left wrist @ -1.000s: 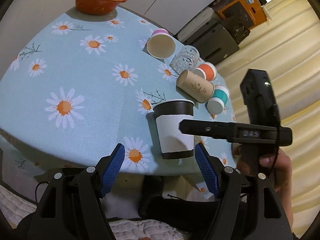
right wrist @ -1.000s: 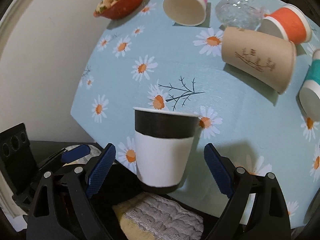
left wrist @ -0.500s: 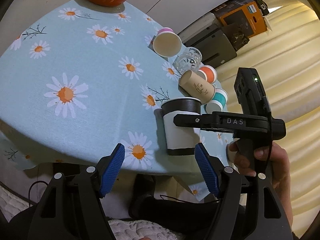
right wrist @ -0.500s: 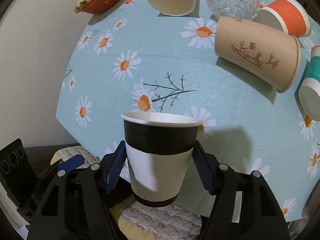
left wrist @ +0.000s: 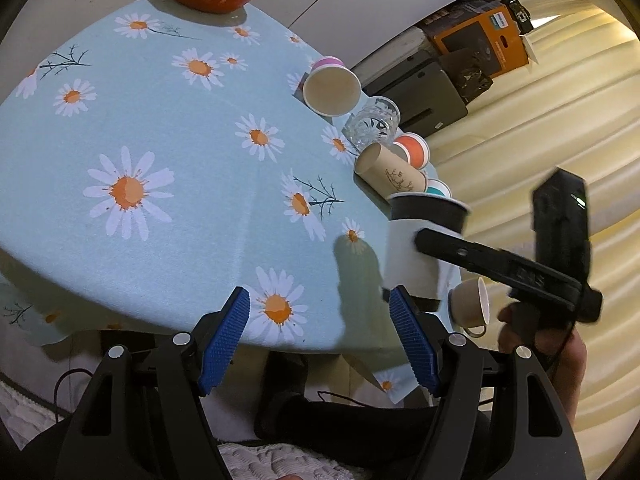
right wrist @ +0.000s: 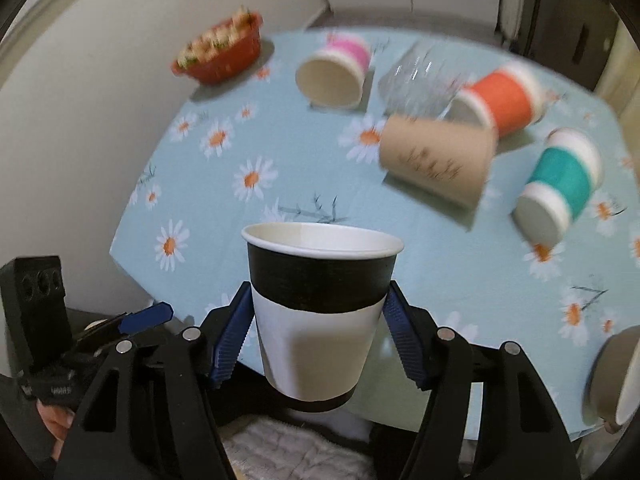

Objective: Flip cup upright
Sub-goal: 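Carry the upright cup with the right gripper and lower it onto the tablecloth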

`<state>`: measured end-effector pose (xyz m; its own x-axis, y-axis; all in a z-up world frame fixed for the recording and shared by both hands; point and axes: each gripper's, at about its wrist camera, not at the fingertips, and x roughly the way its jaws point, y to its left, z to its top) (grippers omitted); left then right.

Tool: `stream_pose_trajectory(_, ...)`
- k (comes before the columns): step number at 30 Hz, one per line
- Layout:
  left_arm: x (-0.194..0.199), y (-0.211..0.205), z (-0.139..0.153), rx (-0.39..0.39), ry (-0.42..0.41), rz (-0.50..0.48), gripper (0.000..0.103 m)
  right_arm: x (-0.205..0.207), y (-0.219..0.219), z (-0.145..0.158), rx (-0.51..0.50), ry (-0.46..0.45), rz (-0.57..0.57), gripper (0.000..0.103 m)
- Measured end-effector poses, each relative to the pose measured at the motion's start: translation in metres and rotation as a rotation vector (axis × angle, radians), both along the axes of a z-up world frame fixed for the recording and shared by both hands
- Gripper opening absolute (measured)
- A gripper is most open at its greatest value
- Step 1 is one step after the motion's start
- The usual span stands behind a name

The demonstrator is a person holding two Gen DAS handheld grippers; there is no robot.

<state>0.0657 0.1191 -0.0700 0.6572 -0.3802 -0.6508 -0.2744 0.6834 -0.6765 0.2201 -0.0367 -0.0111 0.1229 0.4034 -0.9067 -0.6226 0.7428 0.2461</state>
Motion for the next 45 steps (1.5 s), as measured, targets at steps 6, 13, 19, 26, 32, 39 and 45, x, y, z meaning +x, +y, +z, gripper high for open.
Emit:
stream_pose_trajectory(6, 0.000, -0.002, 0.000, 0.014, -0.013, -0.011, 0.071, -0.019, -0.026, 0.020, 0.118, -0.145, -0.046, 0.065)
stream_pose_trajectory(13, -0.003, -0.001, 0.003, 0.009, -0.045, -0.003, 0.071, -0.040, -0.047, 0.011, 0.261, -0.275, -0.138, 0.065)
stream_pose_trajectory(19, -0.005, 0.000, 0.005, 0.023, -0.062, 0.011, 0.071, -0.055, -0.054, -0.004, 0.317, -0.421, -0.187, 0.065)
stream_pose_trajectory(26, -0.010, 0.002, 0.008, 0.040, -0.093, 0.025, 0.071, -0.070, -0.056, -0.022, 0.354, -0.625, -0.216, 0.065)
stream_pose_trajectory(32, -0.009, 0.005, 0.007, 0.038, -0.086, 0.036, 0.071, -0.079, -0.046, -0.043, 0.300, -0.765, -0.179, 0.065)
stream_pose_trajectory(39, -0.011, 0.001, 0.010, 0.073, -0.091, 0.033, 0.071, -0.084, -0.039, -0.060, 0.260, -0.795, -0.158, 0.065)
stream_pose_trajectory(45, -0.011, 0.003, 0.010, 0.074, -0.092, 0.046, 0.071, -0.083, -0.042, -0.069, 0.224, -0.812, -0.197, 0.065)
